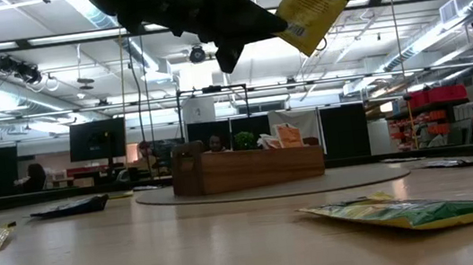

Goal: Pick & Place Tea
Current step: Put the yellow tea bag into the middle section of the wooden organizer

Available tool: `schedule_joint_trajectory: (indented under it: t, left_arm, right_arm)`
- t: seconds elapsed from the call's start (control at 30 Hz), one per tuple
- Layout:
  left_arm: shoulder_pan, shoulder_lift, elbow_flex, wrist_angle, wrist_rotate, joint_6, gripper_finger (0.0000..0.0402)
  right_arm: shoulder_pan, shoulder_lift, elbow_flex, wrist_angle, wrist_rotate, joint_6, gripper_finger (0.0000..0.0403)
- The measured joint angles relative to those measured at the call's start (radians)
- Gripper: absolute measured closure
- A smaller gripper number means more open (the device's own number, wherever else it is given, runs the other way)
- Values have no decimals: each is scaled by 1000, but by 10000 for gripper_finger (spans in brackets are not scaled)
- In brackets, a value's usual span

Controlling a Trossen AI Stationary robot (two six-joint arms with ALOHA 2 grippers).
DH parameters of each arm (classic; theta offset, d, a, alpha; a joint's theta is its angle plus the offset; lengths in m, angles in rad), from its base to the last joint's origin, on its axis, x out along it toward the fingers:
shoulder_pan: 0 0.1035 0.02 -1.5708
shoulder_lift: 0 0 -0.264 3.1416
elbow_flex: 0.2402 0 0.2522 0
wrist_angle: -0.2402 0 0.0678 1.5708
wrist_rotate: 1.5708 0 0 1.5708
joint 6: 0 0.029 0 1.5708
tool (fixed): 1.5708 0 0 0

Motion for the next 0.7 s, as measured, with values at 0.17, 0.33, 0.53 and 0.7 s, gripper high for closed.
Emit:
schedule_joint_trajectory:
  t: [0.17,0.33,0.53,0.7]
  left_arm:
    - [0,0,0,-4,0,-2,394]
    - [1,0,-1,-6,-17,-17,394]
    - [1,1,-1,32,-32,-27,394]
    - [1,1,-1,50,-32,-46,394]
  right_arm:
    - [0,-19,0,-70,0,-3,280]
    - [11,-32,0,-152,-3,2,215]
    - [30,-17,0,-158,35,-1,195]
    - [27,-10,0,-166,58,-14,214]
